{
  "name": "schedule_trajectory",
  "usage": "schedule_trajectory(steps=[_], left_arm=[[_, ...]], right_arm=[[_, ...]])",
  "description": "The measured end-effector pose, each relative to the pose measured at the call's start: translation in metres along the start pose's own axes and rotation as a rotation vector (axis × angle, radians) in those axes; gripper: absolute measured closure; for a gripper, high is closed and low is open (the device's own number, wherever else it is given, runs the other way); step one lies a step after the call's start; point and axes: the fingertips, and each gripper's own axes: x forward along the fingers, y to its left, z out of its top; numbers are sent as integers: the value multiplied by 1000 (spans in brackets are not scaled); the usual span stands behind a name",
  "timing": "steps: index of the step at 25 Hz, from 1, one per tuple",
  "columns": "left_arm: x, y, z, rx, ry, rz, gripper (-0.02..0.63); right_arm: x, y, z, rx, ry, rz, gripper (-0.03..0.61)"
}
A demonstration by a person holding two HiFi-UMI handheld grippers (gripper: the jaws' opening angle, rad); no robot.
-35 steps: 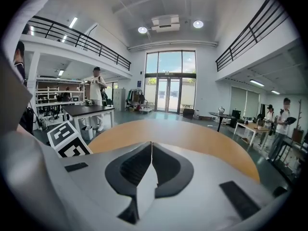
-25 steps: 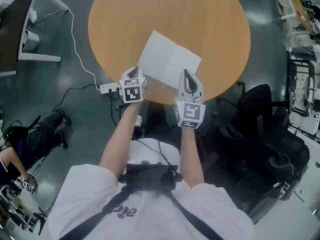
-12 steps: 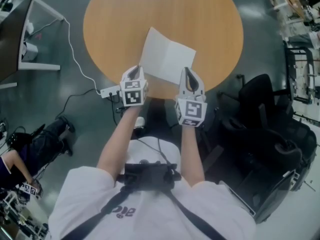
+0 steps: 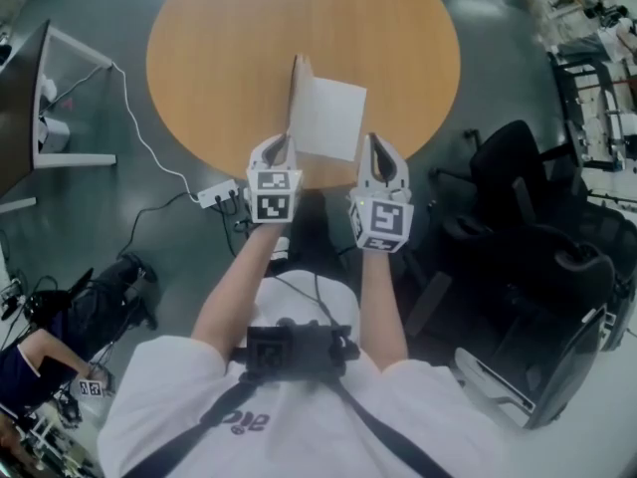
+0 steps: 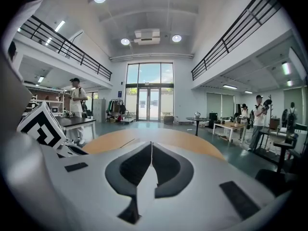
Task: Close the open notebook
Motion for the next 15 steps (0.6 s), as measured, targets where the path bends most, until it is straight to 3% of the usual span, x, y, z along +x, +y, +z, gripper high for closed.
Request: schedule_trajectory(steps=[15], left_arm=[[22,-96,-19,110,56,-174,581]], right_arm=[[-55,-56,-24,81,-7,-155,561]])
